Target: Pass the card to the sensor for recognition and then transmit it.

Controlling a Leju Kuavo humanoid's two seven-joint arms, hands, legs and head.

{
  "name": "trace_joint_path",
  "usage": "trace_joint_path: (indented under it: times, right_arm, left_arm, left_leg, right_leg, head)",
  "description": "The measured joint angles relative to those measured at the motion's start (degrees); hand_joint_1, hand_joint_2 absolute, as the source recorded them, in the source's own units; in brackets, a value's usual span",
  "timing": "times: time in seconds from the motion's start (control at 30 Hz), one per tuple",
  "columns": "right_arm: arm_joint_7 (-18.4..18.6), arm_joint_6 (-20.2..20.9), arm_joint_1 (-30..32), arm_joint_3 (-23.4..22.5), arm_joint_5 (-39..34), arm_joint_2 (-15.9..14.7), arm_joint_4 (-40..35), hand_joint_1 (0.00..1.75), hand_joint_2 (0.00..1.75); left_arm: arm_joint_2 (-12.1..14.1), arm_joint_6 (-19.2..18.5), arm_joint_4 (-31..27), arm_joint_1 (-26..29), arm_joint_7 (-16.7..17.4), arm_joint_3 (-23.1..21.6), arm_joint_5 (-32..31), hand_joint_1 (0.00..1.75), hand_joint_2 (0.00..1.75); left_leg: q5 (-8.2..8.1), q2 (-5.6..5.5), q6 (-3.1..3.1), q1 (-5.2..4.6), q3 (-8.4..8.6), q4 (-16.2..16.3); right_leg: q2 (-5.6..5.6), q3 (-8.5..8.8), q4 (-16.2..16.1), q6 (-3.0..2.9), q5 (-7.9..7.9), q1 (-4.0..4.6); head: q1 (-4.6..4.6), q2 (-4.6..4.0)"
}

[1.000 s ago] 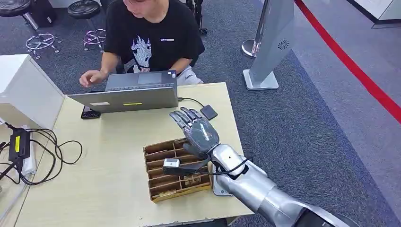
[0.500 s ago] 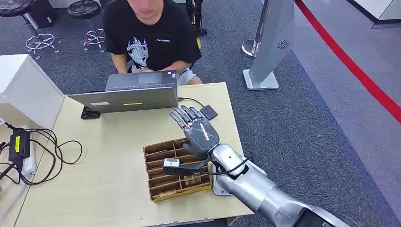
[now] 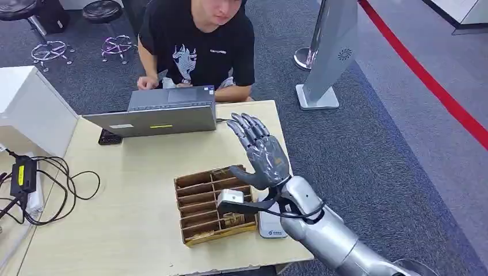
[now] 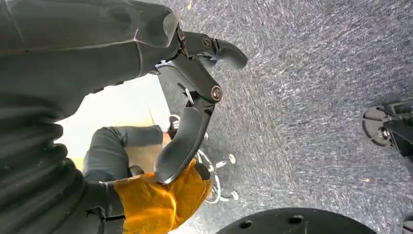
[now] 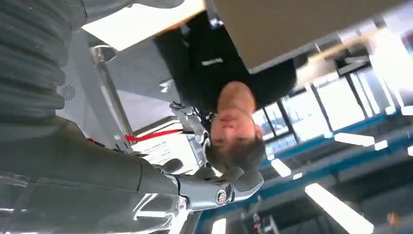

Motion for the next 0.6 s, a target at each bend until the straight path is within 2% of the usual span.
trace_joint_path:
  times: [0.07, 0.2, 0.27, 0.4, 0.5, 0.6]
  right_arm:
    - [-2.21, -0.65, 2.70, -1.42, -1.71, -0.26, -2.73, 0.00, 1.75]
    - [-5.75, 4.21, 6.12, -2.18, -5.60, -2.51, -8.11, 0.00, 1.75]
    - [-7.88, 4.75, 7.91, -2.81, -6.92, -3.28, -10.59, 0.00, 1.75]
    - [-10.44, 1.83, 11.96, -4.33, -6.31, -4.00, -15.58, 0.00, 1.75]
    - [-10.95, -0.61, 14.84, -4.74, -4.89, -4.26, -18.58, 0.00, 1.75]
    - [-10.79, -0.80, 17.02, -4.87, -5.22, -4.35, -20.28, 0.00, 1.75]
  left_arm:
    - [-0.09, 0.11, 0.00, 0.02, 0.00, 0.48, -0.13, 0.00, 1.75]
    - [-0.11, 0.09, 0.00, 0.01, -0.02, 1.37, -0.31, 0.00, 1.75]
    - [-0.13, 0.09, 0.00, 0.02, -0.02, 1.83, -0.33, 0.00, 1.75]
    - [-0.18, 0.11, 0.00, 0.01, -0.11, 2.69, -0.48, 0.00, 1.75]
    - [-0.26, 0.20, 0.00, 0.02, -0.11, 3.26, -0.66, 0.00, 1.75]
    - [-0.33, 0.35, 0.00, 0.02, -0.11, 3.52, -0.68, 0.00, 1.75]
  left_leg:
    - [0.00, 0.00, 0.00, 0.00, -0.02, 0.00]
    - [-0.01, 0.01, 0.00, -0.01, -0.03, 0.00]
    - [-0.01, 0.00, 0.00, -0.01, -0.03, 0.00]
    - [-0.01, 0.00, 0.00, -0.01, -0.02, -0.01]
    - [-0.01, 0.01, 0.00, 0.00, -0.02, -0.01]
    - [-0.01, 0.00, 0.00, -0.01, -0.03, -0.01]
  right_leg:
    - [0.00, -0.01, 0.00, 0.00, 0.00, 0.00]
    - [0.00, 0.00, -0.02, 0.01, -0.01, -0.01]
    - [-0.01, 0.00, -0.02, 0.01, -0.01, -0.01]
    - [-0.01, 0.00, -0.02, 0.01, -0.02, -0.01]
    - [-0.01, 0.00, -0.02, 0.02, -0.03, 0.00]
    - [-0.01, 0.00, -0.02, 0.02, -0.03, -0.01]
  head:
    - [0.00, 0.00]
    - [0.02, 0.00]
    - [0.00, 0.00]
    - [0.00, 0.00]
    - [0.00, 0.00]
    - [0.00, 0.00]
